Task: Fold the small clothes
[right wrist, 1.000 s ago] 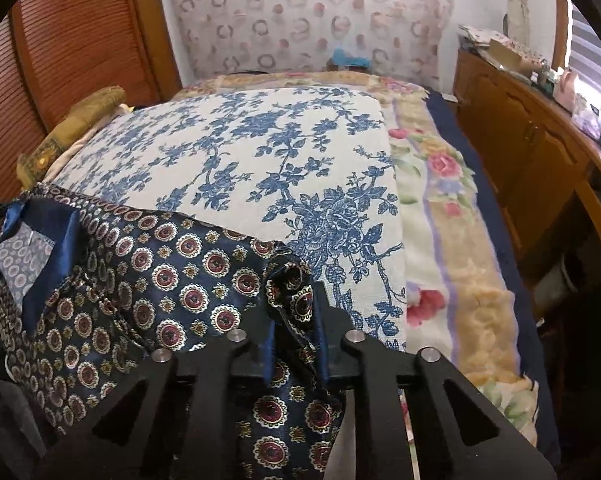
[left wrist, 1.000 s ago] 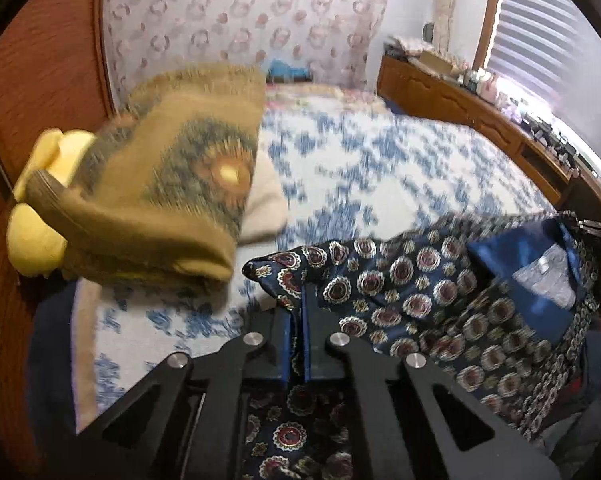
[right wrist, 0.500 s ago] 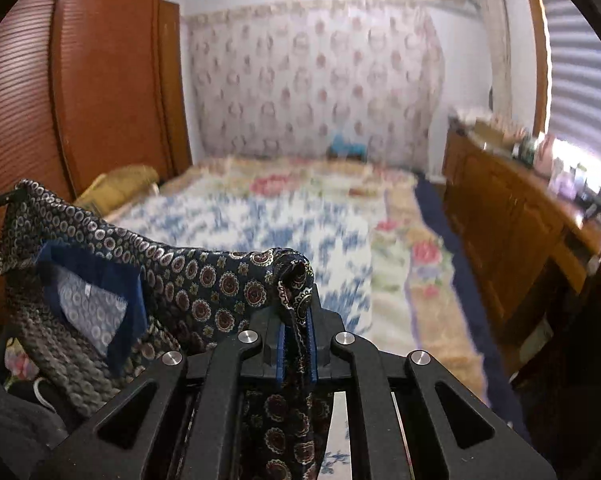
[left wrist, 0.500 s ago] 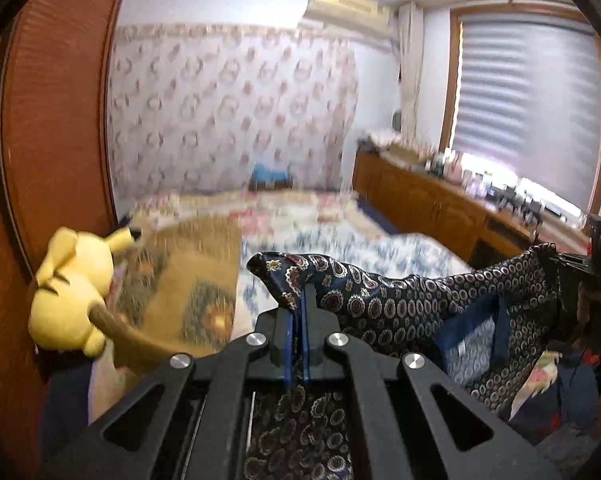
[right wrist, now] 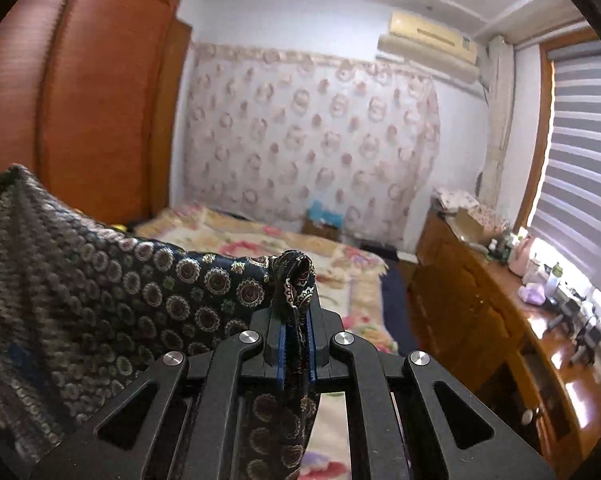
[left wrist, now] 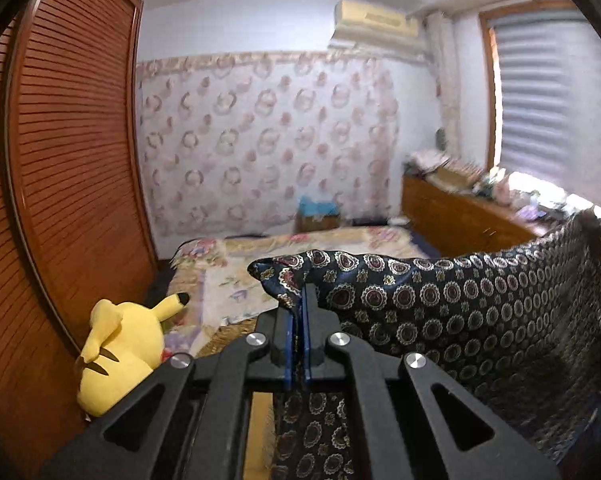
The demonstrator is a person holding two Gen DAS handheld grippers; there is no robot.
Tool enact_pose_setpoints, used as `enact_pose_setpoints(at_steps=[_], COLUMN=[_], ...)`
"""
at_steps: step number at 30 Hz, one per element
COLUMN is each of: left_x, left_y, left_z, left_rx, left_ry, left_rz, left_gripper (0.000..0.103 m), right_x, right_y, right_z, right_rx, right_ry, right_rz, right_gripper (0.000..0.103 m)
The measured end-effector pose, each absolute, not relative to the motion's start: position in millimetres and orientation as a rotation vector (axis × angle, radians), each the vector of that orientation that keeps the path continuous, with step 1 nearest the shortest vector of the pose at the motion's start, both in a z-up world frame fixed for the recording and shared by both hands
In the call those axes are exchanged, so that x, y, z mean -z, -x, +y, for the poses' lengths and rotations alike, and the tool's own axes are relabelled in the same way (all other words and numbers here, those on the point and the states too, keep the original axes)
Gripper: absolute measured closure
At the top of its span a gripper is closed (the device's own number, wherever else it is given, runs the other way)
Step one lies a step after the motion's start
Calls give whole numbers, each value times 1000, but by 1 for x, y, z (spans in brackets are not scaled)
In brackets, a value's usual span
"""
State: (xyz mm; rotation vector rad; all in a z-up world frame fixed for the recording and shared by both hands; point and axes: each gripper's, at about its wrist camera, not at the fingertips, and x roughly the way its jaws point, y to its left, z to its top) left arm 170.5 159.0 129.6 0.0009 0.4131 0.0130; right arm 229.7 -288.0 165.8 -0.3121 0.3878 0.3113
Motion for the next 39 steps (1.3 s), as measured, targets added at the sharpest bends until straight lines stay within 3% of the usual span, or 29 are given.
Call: enact_pose_setpoints(at_steps=[4,6,8,9,13,16,20,39], left_x=[-85,-59,-39,-32,-10,1,15,74], left_y=[-234,-253,-253,-249,-231,-211,-185,-164], left_z=[164,165,163,161,148,140,137,12], left_rx=[-24,-6,4,14,48,74,104,324], left_ry=[-19,-23,-26,-29,-50,-49,1,-67], left_rz=[528,607,638,644,697,717,741,822], left_gripper=[95,87,74,67,60,58,50,47], right_x=[-118,-77,-46,-30,8,19,28,75], right_y=[-317,-356,-371,-373,-354,-332,-302,-276], right_z=[-266,-260,-258,-256,-251,-256,-269,-315], right_rx=[-236,-215,-191,-195,-246,-276,-325,-298], right_ry=[338,309,293,291,313,296,230,-12], right_rz=[485,624,705,728,761,764,779,897], right_gripper=[96,80,74,73,72,62,61,61])
